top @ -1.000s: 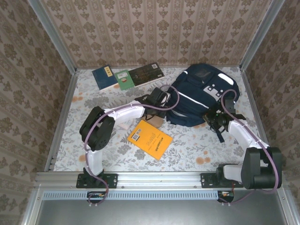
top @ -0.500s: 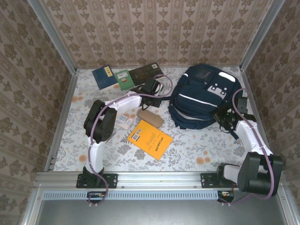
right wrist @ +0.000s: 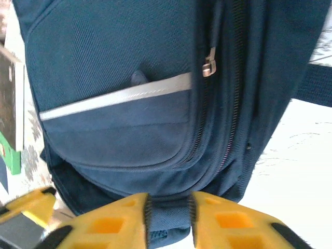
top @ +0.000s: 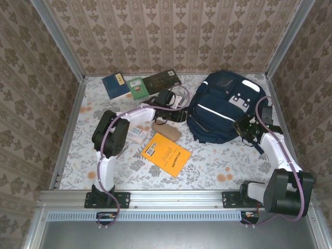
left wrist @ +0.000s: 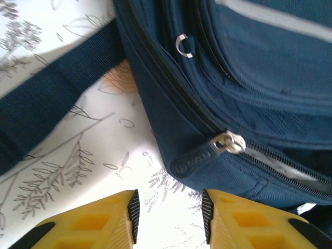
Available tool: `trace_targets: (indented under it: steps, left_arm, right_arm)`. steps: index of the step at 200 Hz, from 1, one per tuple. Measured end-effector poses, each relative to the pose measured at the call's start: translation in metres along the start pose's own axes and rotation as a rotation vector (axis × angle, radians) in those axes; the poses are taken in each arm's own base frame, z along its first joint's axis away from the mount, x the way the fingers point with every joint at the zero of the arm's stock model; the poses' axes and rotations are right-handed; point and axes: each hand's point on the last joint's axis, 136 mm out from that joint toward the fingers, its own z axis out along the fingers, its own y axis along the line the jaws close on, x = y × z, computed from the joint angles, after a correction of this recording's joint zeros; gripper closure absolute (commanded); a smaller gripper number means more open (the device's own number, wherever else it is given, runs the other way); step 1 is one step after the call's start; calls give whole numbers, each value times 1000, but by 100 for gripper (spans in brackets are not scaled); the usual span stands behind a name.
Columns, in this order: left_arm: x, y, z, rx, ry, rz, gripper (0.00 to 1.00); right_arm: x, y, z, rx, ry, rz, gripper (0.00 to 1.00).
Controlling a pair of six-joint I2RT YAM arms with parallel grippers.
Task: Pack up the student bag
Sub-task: Unzip the student bag at the top-right of the table.
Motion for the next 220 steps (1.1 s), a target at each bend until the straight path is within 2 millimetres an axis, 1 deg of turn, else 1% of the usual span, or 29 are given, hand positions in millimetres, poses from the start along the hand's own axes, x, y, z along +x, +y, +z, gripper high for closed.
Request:
trace_targets:
  steps: [14,24,43,58,76,91,99,114,132,145,159,170,178,194,206,220]
  left_arm:
    - [-5,6,-3,21,-21,-41,58]
    - [-8,10,-5,25,-31,-62,57]
    - [-10,11,-5,31,-43,-79,56]
    - [-10,12,-5,32,-43,-87,55]
    - [-7,11,-4,30,-38,-92,53]
    - [-4,13,-4,18,-36,-101,51]
    - [-2,14,-5,12,-34,-106,50]
    - [1,16,-7,1,-33,-115,49]
    - [1,15,-9,-3,-37,-122,48]
    - [-1,13,-10,2,-44,-124,48]
    - [-3,9,-9,11,-51,-127,47]
    - [-4,2,-7,31,-55,-130,47]
    - [-5,-4,-6,49,-61,-131,46]
    - [-8,-18,-4,87,-73,-133,44]
    - [-11,-28,-2,119,-85,-138,42]
    - [-15,-40,3,168,-101,-154,41]
  right_arm:
    - [12,15,3,-31,25,-53,57]
    - [29,30,6,-58,59,-112,57]
    - [62,61,10,-112,120,-232,57]
    - [82,84,16,-150,161,-303,58]
    - [98,104,33,-165,208,-355,58]
    - [105,112,51,-157,233,-370,60]
    - [107,110,62,-141,246,-371,61]
    - [109,97,80,-83,267,-364,61]
    - [106,81,91,-31,277,-357,62]
    - [99,68,92,-11,268,-341,61]
    - [87,49,90,9,256,-308,61]
    - [76,31,86,27,239,-272,61]
    - [69,22,82,36,226,-256,61]
    - [58,13,77,47,207,-240,61]
    - [57,12,77,48,206,-244,61]
    - [57,12,77,48,206,-246,61]
